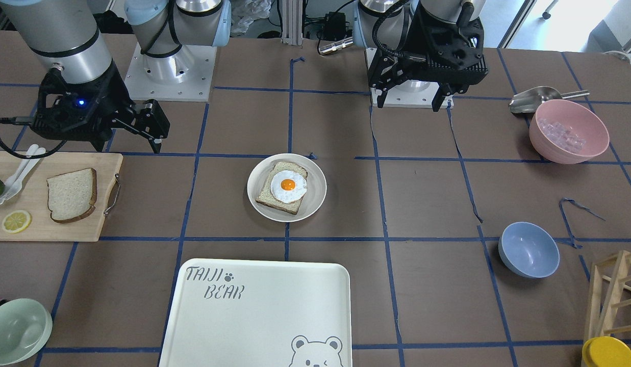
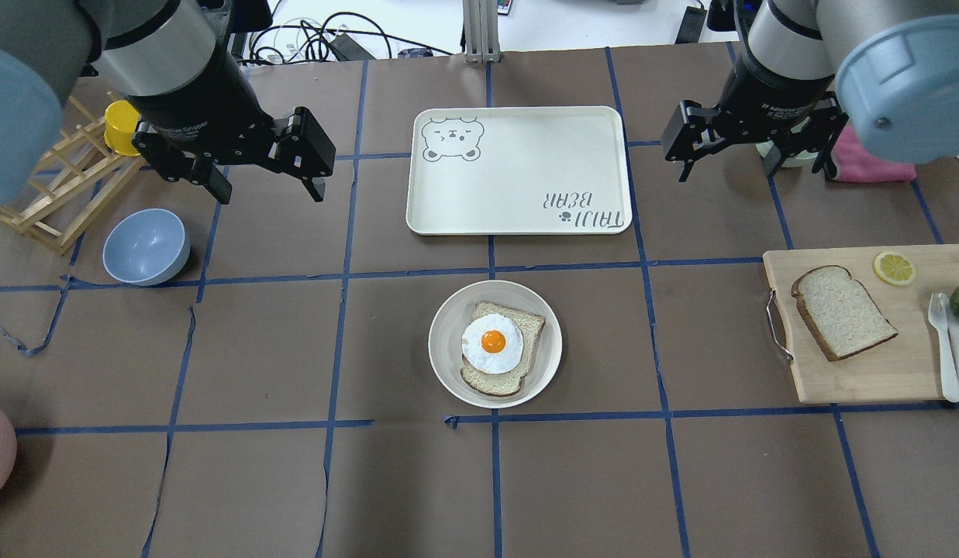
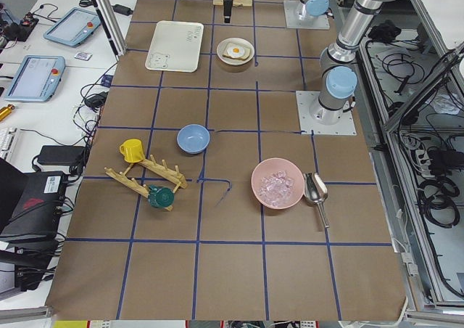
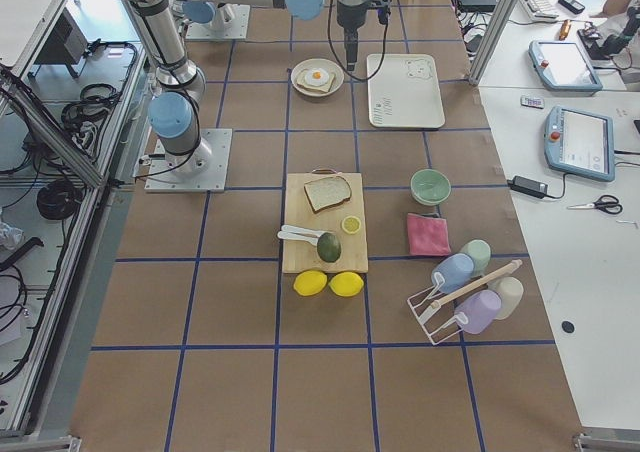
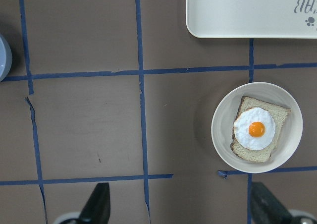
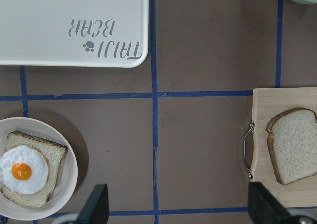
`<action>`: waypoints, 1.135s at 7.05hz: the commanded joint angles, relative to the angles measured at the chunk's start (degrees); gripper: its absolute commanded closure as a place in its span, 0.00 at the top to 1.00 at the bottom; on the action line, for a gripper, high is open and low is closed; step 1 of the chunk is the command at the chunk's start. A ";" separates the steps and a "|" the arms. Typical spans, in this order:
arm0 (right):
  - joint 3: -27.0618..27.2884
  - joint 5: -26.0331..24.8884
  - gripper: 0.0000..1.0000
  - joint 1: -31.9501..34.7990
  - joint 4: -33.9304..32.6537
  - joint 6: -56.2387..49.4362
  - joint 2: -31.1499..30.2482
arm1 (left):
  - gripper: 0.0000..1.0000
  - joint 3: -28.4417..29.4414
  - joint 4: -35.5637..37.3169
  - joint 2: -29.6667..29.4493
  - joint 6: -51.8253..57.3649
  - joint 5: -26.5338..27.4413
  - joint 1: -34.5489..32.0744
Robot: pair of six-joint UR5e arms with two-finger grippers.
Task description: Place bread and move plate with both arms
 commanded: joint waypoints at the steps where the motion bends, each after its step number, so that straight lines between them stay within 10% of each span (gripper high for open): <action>1: 0.00 -0.01 1.00 -0.07 -0.21 0.05 0.04 | 1.00 0.00 0.07 -0.08 0.00 0.00 0.00; 8: 0.61 -0.27 1.00 -0.33 0.67 -0.04 0.57 | 1.00 0.00 -0.11 0.01 -0.09 0.00 0.00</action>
